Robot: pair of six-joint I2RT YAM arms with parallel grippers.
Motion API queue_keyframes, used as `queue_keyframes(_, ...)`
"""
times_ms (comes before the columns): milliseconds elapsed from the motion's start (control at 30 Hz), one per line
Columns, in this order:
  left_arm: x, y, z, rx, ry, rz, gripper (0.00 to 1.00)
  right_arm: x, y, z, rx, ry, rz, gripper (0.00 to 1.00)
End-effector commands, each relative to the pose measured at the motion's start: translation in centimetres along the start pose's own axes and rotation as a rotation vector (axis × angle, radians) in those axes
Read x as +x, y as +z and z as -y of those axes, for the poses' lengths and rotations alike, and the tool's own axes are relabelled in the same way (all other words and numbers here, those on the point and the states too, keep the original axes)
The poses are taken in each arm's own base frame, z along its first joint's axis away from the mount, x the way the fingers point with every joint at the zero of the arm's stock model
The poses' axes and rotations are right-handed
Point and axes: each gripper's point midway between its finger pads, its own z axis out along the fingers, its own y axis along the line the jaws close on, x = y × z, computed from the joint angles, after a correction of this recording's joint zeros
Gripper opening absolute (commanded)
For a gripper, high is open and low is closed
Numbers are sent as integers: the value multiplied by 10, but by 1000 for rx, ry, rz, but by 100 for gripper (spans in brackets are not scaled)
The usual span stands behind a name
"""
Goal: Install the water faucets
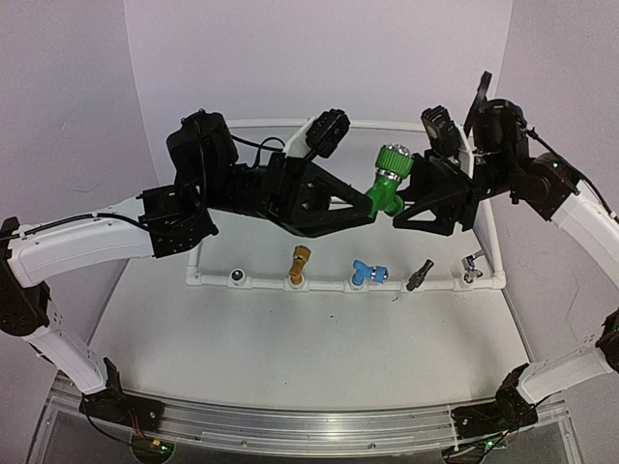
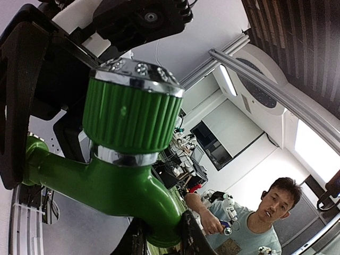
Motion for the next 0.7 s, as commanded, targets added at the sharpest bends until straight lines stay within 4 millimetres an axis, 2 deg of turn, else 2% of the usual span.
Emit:
queue_keyframes(0,-16,-6,20,50,91,50,0,0,5,-10,-45,-3,8,48)
queue_keyframes(200,-17,-8,16,21,107,58,1,2,5,-6,-20,0,-2,21)
queue_keyframes(267,-17,-10,12,-17,110,71,5,3,5,-3,-4,5,-9,15)
queue_keyframes(467,-19,-23,0,-184,146,110,50,7,4,4,46,9,-29,6)
queue_keyframes(600,-23,-51,-19,-457,187,149,63,14,3,15,112,25,-60,4)
queue_keyframes(667,-23,-65,-25,-572,201,149,66,20,3,21,144,40,-77,3)
